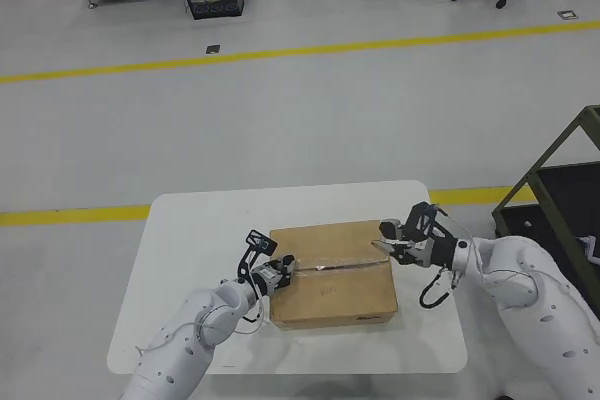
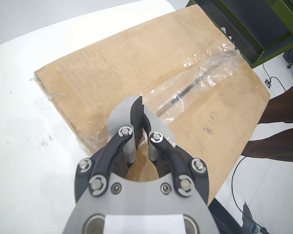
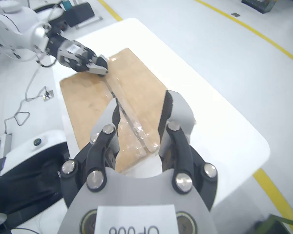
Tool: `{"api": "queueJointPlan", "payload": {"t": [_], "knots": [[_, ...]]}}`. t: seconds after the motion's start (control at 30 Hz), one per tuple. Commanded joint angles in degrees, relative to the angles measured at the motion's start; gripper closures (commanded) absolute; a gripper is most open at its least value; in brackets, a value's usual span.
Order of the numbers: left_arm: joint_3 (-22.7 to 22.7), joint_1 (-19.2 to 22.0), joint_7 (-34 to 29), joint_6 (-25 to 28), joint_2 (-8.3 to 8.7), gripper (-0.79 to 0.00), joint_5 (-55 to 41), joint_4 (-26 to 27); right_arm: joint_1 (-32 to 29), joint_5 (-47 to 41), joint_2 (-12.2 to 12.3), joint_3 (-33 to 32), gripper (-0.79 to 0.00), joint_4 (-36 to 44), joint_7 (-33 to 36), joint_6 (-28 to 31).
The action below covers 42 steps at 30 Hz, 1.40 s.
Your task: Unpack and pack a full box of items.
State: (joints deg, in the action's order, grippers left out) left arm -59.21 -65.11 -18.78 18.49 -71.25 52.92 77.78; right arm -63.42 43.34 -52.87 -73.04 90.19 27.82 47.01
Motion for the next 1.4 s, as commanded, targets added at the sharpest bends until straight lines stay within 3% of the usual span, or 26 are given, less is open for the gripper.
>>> {"api": "queueJointPlan", "payload": {"t": [0.0,0.3,0.6,0.67,0.7,0.73,0.77,1.37], "knots": [[0.0,0.0,0.1,-0.2,-0.03,-0.003,0.0,0.0,1.0,-0.4,-0.3,2.0,0.0,-2.2,-0.6,1.3],[-0.1,0.1,0.6,-0.5,-0.18,0.0,0.1,-0.5,7.2,-0.5,-2.6,10.9,0.0,-12.5,-4.4,6.5],[-0.1,0.3,0.6,-0.7,-0.36,-0.003,0.0,-0.8,13.3,2.5,-5.2,18.5,0.0,-20.7,-4.6,5.6],[-0.1,0.3,0.6,-0.7,-0.37,-0.135,0.0,-0.8,14.4,3.5,-5.7,19.7,0.0,-22.2,-3.9,4.6],[-0.2,0.3,0.5,-0.7,-0.38,-0.262,0.0,-0.7,14.7,3.5,-5.9,20.3,0.0,-22.9,-3.9,4.3],[-0.3,0.3,0.4,-0.8,-0.38,-0.585,0.0,-0.6,15.1,3.6,-6.2,20.8,0.0,-23.6,-4.0,4.2],[-0.3,0.3,0.3,-0.8,-0.37,-0.785,0.0,-0.5,15.5,3.8,-6.4,21.2,0.0,-24.3,-3.8,3.8],[-4.2,-2.1,0.8,-0.6,0.34,-0.785,-0.8,4.3,18.9,6.2,-8.3,24.6,0.0,-29.0,-3.6,2.2]]}}
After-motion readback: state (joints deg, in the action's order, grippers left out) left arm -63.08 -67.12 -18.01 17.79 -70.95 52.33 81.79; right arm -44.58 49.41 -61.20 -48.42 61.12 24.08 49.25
